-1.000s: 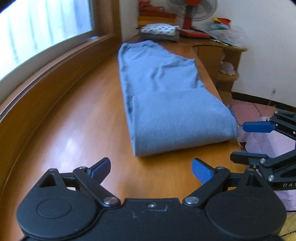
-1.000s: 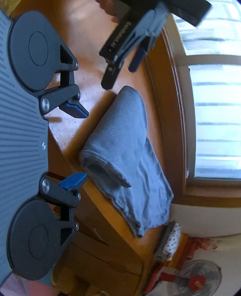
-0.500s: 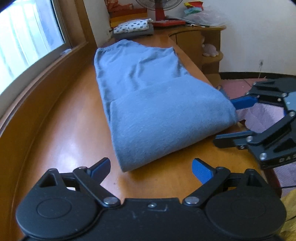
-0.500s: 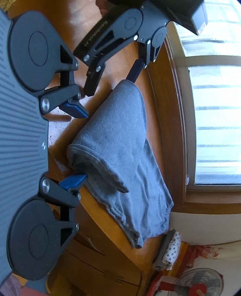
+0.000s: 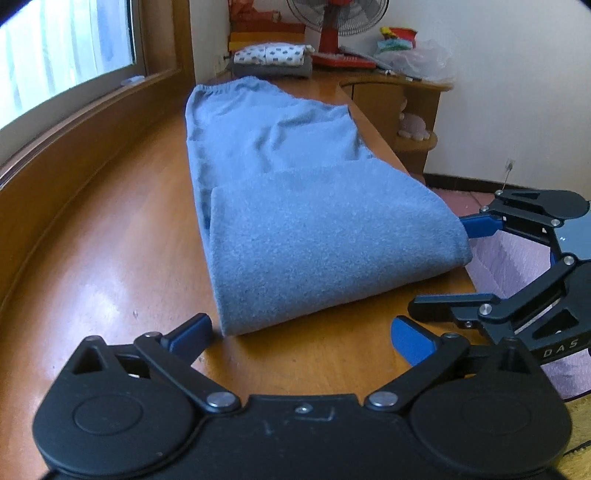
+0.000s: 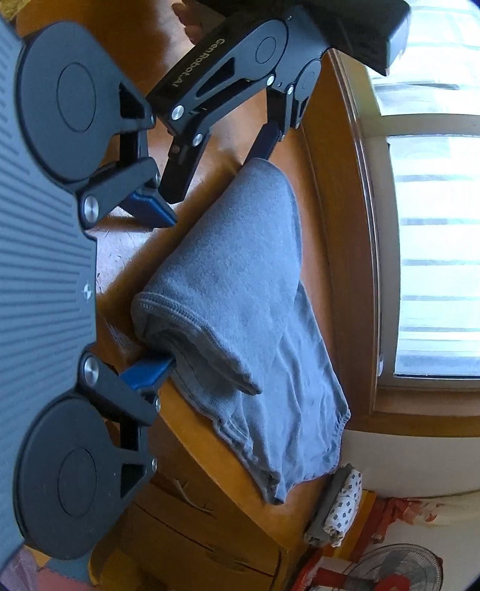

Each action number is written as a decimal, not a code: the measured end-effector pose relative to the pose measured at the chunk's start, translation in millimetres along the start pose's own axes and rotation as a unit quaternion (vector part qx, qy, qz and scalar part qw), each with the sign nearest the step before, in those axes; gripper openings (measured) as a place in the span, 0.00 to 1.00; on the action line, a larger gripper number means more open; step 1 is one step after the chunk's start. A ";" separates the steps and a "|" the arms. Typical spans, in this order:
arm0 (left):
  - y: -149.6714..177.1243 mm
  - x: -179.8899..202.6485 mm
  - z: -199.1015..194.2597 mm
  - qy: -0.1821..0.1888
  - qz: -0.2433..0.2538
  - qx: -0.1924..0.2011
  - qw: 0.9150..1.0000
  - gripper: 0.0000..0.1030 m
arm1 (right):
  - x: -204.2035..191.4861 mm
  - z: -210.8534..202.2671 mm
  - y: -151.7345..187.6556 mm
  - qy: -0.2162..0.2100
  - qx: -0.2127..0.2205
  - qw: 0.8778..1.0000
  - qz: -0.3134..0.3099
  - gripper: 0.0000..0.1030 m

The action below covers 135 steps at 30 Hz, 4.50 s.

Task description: Fold clothes

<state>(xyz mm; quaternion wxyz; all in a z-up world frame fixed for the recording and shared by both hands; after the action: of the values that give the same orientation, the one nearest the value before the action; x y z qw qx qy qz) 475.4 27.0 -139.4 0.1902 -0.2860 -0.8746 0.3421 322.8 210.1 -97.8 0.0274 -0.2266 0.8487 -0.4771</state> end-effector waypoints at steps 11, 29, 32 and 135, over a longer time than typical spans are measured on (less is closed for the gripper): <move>3.9 -1.1 -2.2 -0.003 0.001 0.020 1.000 1.00 | 0.6 3.7 -0.7 0.002 -0.032 0.999 0.015 1.00; -11.6 -0.2 -19.4 0.019 -0.003 0.008 1.000 0.35 | 1.7 0.9 -3.3 0.021 0.019 0.999 -0.039 0.34; -9.1 2.5 -31.9 0.036 -0.014 -0.001 0.999 0.34 | -0.4 -6.1 -8.9 0.003 0.015 0.999 -0.050 0.27; -59.6 3.7 47.2 -0.035 -0.073 -0.034 0.996 0.85 | 90.5 17.1 -3.2 -0.056 0.018 0.996 -0.070 0.59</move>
<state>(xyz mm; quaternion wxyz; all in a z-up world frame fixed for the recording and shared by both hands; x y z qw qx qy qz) 425.6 -29.7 -129.5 0.1744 -0.2154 -0.9103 0.3074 247.3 157.9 -89.1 0.0450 -0.3115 0.8191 -0.4796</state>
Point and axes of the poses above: each gripper's, at about its wrist camera, not at the fingertips, and z roughly the way its jaws point, x to its right, y to its underside, the point moved 3 cm from there along z, roughly the way its jaws point, and after that the axes turned 12 degrees about -z, right-handed, at the moved point
